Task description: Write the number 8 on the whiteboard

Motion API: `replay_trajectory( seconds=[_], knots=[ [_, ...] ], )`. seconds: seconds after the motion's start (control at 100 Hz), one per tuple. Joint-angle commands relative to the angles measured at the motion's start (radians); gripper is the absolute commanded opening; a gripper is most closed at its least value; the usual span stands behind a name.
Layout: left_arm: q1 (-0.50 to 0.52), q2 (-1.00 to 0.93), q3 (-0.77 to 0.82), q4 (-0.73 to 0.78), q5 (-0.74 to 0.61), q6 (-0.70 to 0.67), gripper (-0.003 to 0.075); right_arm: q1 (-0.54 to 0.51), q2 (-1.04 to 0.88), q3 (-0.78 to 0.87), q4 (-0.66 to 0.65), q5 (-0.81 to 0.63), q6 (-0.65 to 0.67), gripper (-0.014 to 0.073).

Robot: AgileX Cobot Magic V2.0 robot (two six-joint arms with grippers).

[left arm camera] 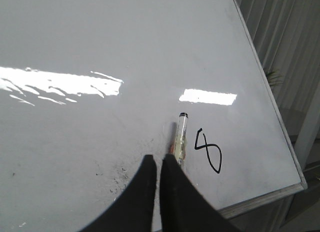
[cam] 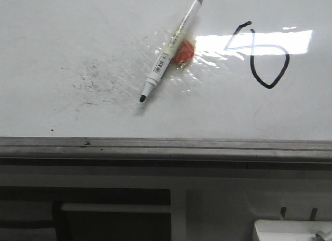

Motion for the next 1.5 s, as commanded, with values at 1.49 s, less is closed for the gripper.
replay_trajectory(
  seconds=[1.49],
  knots=[
    [0.657, -0.022, 0.199, 1.613, 0.437, -1.575, -0.0020, 0.000, 0.010, -0.028, -0.001, -0.034, -0.004, -0.0064]
  ],
)
